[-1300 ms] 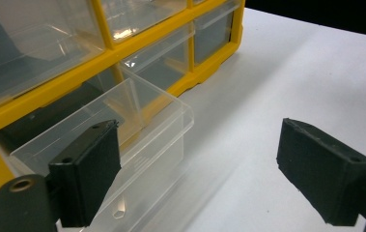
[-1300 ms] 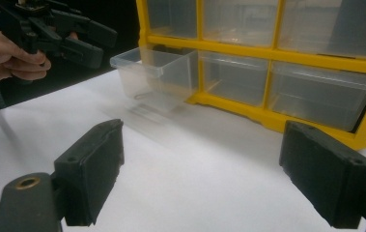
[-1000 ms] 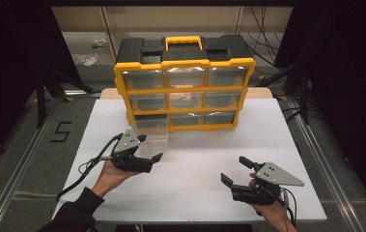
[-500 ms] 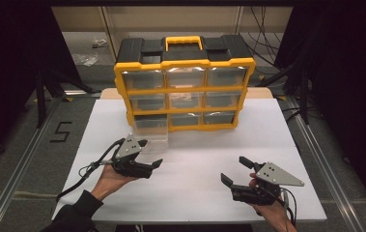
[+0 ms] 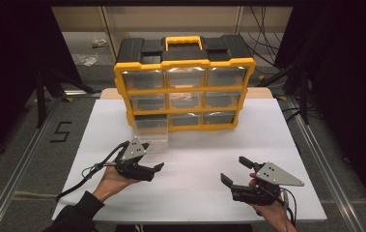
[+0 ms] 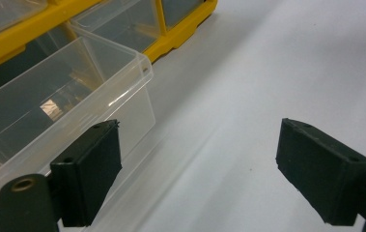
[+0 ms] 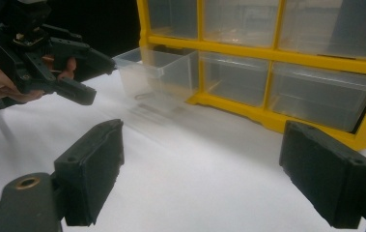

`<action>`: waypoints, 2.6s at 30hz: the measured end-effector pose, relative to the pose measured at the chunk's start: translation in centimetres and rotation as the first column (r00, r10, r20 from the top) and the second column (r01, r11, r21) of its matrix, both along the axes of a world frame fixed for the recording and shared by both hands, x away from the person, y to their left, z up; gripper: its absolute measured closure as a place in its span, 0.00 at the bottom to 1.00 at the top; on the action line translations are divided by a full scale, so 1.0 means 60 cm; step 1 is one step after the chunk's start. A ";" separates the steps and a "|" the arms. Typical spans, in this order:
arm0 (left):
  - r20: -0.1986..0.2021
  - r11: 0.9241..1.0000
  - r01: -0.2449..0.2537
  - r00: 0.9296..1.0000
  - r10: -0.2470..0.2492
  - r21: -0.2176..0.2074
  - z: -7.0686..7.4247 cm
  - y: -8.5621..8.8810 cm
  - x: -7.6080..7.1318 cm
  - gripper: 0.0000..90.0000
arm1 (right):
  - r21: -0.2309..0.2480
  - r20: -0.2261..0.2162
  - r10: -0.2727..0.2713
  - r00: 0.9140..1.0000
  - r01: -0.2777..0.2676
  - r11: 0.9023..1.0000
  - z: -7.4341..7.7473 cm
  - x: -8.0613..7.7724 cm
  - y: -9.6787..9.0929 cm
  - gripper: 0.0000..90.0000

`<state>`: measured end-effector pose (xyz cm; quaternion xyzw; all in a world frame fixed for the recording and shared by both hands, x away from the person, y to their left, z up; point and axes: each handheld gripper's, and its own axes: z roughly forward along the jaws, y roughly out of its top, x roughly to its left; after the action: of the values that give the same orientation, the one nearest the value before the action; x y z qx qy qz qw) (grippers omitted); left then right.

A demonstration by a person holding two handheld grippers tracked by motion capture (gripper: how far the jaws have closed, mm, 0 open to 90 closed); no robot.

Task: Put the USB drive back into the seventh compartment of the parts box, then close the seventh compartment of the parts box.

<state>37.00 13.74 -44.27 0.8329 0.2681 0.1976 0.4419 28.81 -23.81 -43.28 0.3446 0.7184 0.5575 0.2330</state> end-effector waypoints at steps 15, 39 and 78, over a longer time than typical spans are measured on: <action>-0.009 1.000 -0.022 1.000 0.023 0.014 -0.009 0.007 0.009 0.19 | 0.001 -0.004 0.000 1.000 0.000 1.000 0.000 0.001 0.001 0.19; 0.014 0.995 -0.084 0.996 0.083 0.060 -0.024 0.009 0.025 0.72 | -0.001 -0.003 0.001 1.000 -0.001 1.000 -0.001 0.001 0.001 0.19; 0.037 0.973 -0.221 0.975 0.219 0.071 -0.043 0.018 0.067 0.99 | -0.002 -0.003 0.005 1.000 -0.005 1.000 -0.002 0.003 0.002 0.19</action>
<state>41.03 14.82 -46.83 0.8110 0.3450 0.2672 0.3898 28.96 -23.68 -43.38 0.3434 0.7201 0.5569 0.2310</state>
